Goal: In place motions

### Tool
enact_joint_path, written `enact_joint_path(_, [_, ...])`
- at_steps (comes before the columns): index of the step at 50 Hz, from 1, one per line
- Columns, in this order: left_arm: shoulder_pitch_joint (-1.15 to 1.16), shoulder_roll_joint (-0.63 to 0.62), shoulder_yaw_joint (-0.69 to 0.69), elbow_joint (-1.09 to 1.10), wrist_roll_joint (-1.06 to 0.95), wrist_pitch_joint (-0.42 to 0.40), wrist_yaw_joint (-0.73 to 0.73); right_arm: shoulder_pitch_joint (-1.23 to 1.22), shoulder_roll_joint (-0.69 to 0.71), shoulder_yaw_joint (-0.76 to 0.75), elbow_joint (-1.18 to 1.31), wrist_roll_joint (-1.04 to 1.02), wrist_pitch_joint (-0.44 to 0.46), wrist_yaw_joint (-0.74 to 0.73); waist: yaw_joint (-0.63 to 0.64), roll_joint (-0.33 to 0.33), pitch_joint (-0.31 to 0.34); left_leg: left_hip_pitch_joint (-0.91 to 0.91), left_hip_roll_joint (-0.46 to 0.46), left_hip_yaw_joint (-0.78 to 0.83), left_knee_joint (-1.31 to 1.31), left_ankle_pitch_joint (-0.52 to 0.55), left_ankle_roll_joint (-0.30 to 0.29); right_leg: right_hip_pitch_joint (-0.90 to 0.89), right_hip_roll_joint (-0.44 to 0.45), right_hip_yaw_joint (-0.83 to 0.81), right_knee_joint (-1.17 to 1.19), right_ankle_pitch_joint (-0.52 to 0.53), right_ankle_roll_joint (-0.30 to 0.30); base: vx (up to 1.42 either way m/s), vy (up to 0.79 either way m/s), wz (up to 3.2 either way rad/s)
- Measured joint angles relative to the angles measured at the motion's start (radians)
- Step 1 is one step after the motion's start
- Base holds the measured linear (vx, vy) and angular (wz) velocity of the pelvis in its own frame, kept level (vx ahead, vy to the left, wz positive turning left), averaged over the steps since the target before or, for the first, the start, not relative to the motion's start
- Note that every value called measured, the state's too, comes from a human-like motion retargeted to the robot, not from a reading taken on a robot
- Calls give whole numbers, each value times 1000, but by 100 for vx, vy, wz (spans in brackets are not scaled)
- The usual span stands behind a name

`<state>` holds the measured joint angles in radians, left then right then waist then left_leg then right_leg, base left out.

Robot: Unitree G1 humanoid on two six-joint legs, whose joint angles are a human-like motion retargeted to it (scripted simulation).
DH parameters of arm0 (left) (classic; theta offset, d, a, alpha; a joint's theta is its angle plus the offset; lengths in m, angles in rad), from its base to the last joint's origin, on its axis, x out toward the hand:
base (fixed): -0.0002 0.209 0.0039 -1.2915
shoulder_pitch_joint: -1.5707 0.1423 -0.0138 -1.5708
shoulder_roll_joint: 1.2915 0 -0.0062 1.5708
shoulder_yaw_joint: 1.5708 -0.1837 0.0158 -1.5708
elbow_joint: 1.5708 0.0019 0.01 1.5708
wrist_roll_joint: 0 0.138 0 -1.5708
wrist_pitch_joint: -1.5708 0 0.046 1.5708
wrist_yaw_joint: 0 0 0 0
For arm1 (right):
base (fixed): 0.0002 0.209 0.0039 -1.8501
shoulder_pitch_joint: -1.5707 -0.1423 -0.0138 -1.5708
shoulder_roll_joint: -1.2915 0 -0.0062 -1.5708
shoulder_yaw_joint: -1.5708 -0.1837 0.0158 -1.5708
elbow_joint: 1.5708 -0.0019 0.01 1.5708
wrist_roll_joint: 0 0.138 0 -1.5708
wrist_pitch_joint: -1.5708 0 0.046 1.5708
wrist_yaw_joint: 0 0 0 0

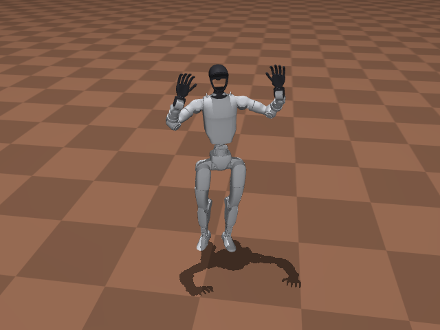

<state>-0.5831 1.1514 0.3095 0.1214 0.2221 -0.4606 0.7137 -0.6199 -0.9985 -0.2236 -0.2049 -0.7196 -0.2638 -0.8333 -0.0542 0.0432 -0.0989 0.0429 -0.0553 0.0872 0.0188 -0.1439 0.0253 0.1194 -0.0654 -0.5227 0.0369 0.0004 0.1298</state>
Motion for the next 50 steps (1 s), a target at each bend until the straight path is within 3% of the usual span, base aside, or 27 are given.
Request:
enact_joint_path(5, [-13, 99, -12, -158, 380, 21, 149, -33, -103, 81, -109, -153, -44, 2, 1, -2, 0, 1, 0, -1, 2, -2, 1, 1, 1, 2, 1, 0, 1, 0, 0, 0])
enact_joint_path(7, [-13, 89, -29, -192, 377, 31, 141, -45, -112, 88, -104, -189, -23, -2, 0, 0, 1, 2, 0, -1, 2, -2, 1, 1, 1, 2, 2, 0, 1, 0, 0, 0])
enact_joint_path(12, [-11, -34, -24, -170, 73, 87, -74, -18, -9, 3, 34, -198, 106, -34, 1, -3, 9, 5, -1, -5, 3, 1, 1, 6, 0, 0, 2, 0, 0, 0, 0, 0])
enact_joint_path(18, [26, -125, 48, -17, -230, 100, -159, 4, 167, -105, 236, 129, 182, 71, -1, -6, 5, -3, -2, -10, 3, 5, -2, 3, -3, -5, 1, 0, -1, 0, 0, 0])
enact_joint_path(22, [36, -187, 81, 106, -353, 141, -238, 25, 249, -176, 294, 295, 185, 78, -1, -4, 10, -1, -4, -12, 3, 7, -2, 7, -3, -7, 0, 0, -1, 0, 0, 0])
enact_joint_path(27, [69, -270, 128, 224, -504, 228, -401, 114, 293, -238, 358, 395, 113, 89, 0, -1, 27, 6, -5, -14, 4, 8, -1, 16, -2, -8, 0, 1, -2, 0, 0, 0])
enact_joint_path(33, [277, -397, 198, 301, -570, 195, -540, 342, 340, -266, 462, 361, 27, 317, 8, 3, 47, 9, -4, -9, 3, 7, -1, 13, -3, 0, 1, 1, -4, 0, 0, 0])
enact_joint_path(39, [615, -696, 166, 384, -476, 152, -656, 544, 515, -191, 739, 237, -22, 719, 5, 14, 53, 9, -1, 6, -1, 4, 1, 0, -3, 16, 2, 2, -9, 1, 1, -9])
enact_joint_path(45, [725, -921, 8, 883, -187, 240, -767, 613, 701, -148, 1311, -20, 194, 1122, -1, 9, 82, 19, 0, 5, -2, 4, 2, 8, -1, 17, 2, 3, -7, 0, 0, 0])
enact_joint_path(47, [706, -950, -34, 1121, -95, 299, -723, 610, 728, -157, 1565, -70, 233, 1142, 5, 5, 92, 22, 0, 4, -3, 4, 2, 11, -1, 15, 2, 3, -7, 0, 0, 0])
enact_joint_path(50, [690, -968, -98, 1384, -49, 405, -663, 612, 755, -171, 1878, 16, 288, 1059, 20, 3, 106, 24, 1, 3, -4, 4, 2, 12, -1, 15, 2, 2, -7, 0, 0, 0])
